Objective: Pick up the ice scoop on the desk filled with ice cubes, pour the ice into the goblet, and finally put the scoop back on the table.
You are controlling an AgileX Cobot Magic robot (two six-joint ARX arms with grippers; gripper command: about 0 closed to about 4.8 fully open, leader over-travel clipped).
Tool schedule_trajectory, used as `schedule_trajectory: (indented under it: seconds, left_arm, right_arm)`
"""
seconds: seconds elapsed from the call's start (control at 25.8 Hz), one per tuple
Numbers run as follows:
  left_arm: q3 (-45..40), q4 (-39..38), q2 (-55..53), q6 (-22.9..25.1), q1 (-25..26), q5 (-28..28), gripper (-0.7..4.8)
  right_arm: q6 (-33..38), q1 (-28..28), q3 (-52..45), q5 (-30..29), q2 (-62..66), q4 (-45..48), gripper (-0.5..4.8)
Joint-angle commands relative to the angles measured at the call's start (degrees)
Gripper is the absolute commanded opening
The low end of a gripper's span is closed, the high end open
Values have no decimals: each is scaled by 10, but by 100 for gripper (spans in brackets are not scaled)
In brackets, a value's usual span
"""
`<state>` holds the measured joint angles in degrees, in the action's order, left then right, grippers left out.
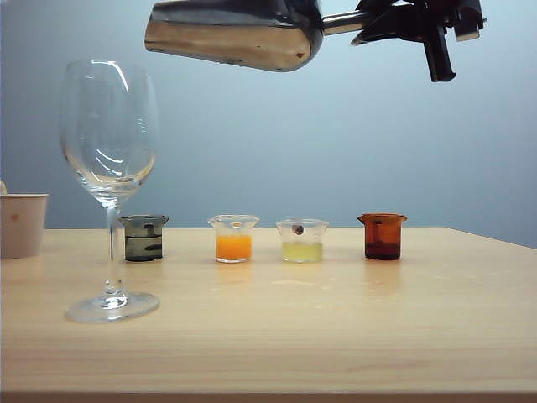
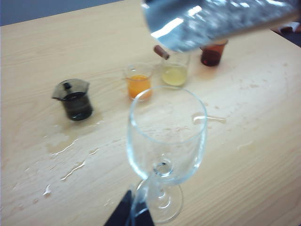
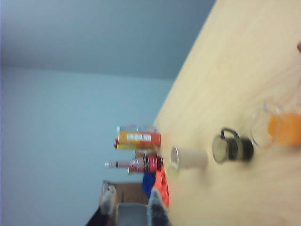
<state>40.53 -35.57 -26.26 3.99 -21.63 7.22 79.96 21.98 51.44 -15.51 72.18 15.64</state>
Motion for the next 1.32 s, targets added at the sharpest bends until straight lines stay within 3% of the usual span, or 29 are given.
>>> schedule_trajectory:
  seconds: [0.04,0.78,1.32]
  left_arm:
    - [10,-28,2,-16,1,-12,-5]
    - [9,-34,2,-14,1,1,-5]
    - [9,-34,2,-14,1,1,-5]
  right_arm:
    - [-27,-13,9,-54,-3,-9,-7]
    - [-27,-17,67,-103,43,-13,-6]
    - [-42,-8,67,-101,43,-13,-7]
